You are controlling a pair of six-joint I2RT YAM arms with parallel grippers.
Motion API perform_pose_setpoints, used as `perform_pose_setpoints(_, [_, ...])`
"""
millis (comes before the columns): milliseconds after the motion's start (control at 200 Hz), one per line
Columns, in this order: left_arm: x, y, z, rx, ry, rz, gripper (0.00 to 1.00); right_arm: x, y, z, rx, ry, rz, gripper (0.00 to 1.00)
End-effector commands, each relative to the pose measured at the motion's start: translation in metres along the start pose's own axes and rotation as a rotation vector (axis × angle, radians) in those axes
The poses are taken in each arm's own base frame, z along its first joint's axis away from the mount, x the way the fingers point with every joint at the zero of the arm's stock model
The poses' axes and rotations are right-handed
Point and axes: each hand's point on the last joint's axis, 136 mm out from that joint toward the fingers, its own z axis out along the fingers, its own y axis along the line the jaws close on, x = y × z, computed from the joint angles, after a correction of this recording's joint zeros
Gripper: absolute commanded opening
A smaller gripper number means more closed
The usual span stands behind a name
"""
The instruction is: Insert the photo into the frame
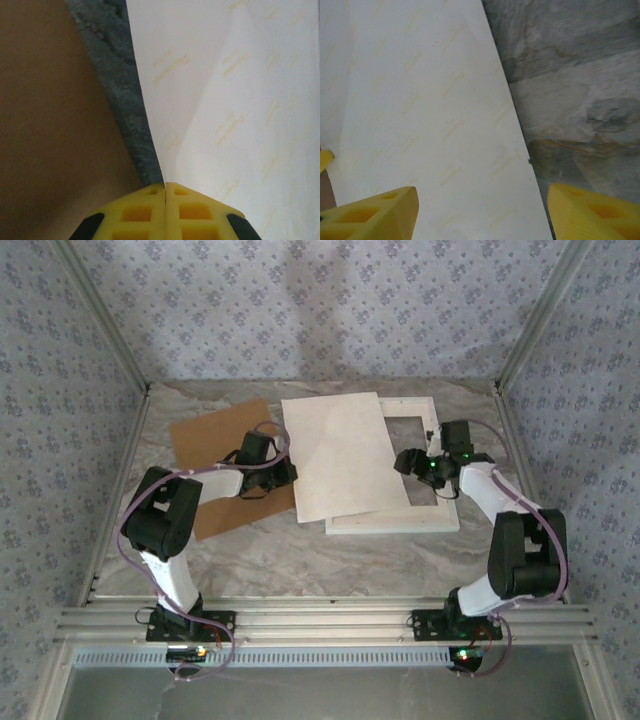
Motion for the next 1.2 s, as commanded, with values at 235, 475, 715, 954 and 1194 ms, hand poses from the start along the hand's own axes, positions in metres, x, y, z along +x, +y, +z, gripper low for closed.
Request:
perform_pose_setpoints(235, [0.021, 0.027, -0.01, -0.105, 0.094, 0.068, 0.0, -0.004, 0.023, 0.033, -0.051, 0.053, -0.035, 0.7])
perform_pose_setpoints(475, [0.024, 0.033, -0.015, -0.128, 0.126, 0.099, 0.0, -0.007, 0.037, 0.038, -0.112, 0.054, -0.06, 0.69])
perform_pose_setpoints(715, [0.02, 0.035, -0.022, -0.163, 0.126, 0.113, 0.0, -0.005, 0.04, 0.047, -0.123, 0.071, -0.06, 0.67])
perform_pose_setpoints(954, [0.018, 0.045, -0.056, -0.29, 0.111, 0.18, 0.0, -0.003, 0.05, 0.053, -0.141, 0.082, -0.067, 0.66])
perform_pose_setpoints(1194, [0.026, 0.07, -0.067, -0.412, 0.131, 0.196, 0.0, 0.004, 0.066, 0.066, -0.166, 0.116, -0.08, 0.65])
